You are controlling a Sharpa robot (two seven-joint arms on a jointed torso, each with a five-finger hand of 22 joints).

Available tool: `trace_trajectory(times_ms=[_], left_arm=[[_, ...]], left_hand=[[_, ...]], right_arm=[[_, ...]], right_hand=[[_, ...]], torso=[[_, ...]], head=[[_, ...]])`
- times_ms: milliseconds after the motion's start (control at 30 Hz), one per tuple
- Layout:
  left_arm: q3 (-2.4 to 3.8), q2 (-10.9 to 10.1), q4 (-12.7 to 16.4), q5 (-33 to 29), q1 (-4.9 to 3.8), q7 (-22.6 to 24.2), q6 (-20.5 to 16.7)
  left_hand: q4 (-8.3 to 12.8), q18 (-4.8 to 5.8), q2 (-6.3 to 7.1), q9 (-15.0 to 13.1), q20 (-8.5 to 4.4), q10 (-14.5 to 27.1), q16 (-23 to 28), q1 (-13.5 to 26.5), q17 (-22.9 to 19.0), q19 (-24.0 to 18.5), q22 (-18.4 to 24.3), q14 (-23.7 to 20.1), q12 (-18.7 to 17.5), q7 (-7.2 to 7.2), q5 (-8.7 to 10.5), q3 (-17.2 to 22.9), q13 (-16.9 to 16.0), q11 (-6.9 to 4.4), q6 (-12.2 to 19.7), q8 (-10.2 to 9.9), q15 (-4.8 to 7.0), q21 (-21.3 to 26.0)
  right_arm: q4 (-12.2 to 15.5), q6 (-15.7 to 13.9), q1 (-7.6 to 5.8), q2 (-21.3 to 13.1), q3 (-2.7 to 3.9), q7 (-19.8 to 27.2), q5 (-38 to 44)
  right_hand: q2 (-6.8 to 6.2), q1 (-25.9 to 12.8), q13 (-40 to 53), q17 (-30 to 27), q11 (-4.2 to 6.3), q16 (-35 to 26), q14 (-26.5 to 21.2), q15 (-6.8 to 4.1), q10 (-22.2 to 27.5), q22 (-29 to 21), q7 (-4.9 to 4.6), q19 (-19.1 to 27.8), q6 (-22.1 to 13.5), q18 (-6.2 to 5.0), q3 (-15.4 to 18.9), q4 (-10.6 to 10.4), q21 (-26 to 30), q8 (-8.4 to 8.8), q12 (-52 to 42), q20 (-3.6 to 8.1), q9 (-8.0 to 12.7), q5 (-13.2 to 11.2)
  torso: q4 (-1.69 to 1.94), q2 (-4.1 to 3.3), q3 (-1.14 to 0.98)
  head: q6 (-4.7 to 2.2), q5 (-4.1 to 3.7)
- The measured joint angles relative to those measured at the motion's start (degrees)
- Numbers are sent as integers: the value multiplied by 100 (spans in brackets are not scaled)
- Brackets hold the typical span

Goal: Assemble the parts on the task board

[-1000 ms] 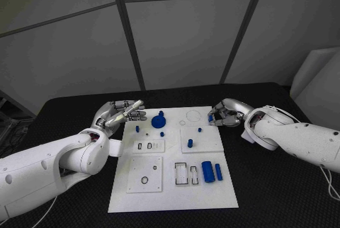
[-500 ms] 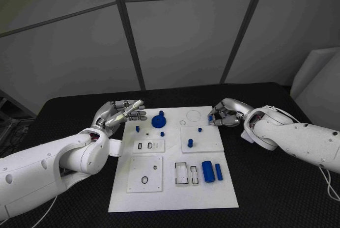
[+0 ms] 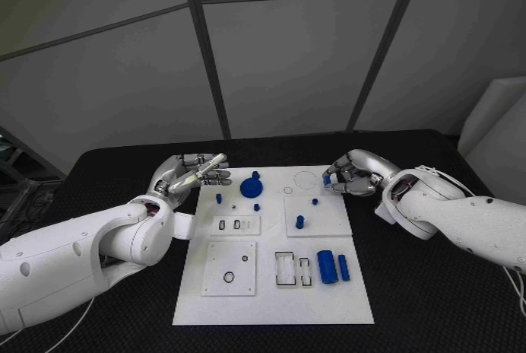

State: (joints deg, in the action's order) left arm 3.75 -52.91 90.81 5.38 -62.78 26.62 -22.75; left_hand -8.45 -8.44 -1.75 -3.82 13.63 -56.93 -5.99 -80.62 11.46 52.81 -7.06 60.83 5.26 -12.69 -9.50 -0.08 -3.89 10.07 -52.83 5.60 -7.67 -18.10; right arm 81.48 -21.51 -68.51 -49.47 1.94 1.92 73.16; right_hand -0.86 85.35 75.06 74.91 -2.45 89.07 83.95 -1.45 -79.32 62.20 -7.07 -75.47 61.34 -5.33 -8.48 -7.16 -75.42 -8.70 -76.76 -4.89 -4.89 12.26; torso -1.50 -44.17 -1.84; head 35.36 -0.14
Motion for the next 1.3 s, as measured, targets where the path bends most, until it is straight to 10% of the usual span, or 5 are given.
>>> trace_trajectory(times_ms=[233,533,867,1300], left_arm=[[0,-24,-17,0,0,-1,-1],[0,-13,-138,0,-3,-1,-4],[0,37,-226,0,-4,6,-20],[0,36,-258,0,-6,-6,-52]], left_hand=[[0,0,0,0,0,0,0,0,0,0,0,0,0,0,0,0,0,0,0,0,0,0],[0,-1,0,0,0,0,0,0,-1,0,5,0,0,0,0,0,0,0,0,0,0,0],[17,-1,-23,0,0,0,0,-23,5,0,4,0,0,0,0,16,0,0,0,0,0,23],[48,-2,-23,0,21,0,67,-23,13,-21,47,-21,-23,0,0,48,0,0,0,-23,-21,89]], right_arm=[[664,-113,-43,78,182,-179,187],[688,-101,-55,888,209,-429,477],[451,27,-6,1663,-28,-709,902],[377,250,166,1974,-146,-1225,1174]], right_hand=[[-1,1,-1,0,0,0,0,0,0,36,3,0,-3,0,0,0,-23,-1,0,0,0,-33],[-1,1,1,0,-1,0,0,0,0,31,12,0,-12,0,0,0,-23,-5,-1,0,0,-99],[29,-29,9,0,-1,0,0,1,0,-37,22,21,-27,0,-16,-16,-23,-5,34,20,0,-111],[-27,-85,-14,0,20,0,0,1,21,-59,20,21,-41,0,-15,-16,-23,14,83,20,-3,-112]], torso=[[-11,28,19],[19,85,44],[57,118,59],[62,116,54]], head=[[9,105],[47,210],[116,319],[211,446]])
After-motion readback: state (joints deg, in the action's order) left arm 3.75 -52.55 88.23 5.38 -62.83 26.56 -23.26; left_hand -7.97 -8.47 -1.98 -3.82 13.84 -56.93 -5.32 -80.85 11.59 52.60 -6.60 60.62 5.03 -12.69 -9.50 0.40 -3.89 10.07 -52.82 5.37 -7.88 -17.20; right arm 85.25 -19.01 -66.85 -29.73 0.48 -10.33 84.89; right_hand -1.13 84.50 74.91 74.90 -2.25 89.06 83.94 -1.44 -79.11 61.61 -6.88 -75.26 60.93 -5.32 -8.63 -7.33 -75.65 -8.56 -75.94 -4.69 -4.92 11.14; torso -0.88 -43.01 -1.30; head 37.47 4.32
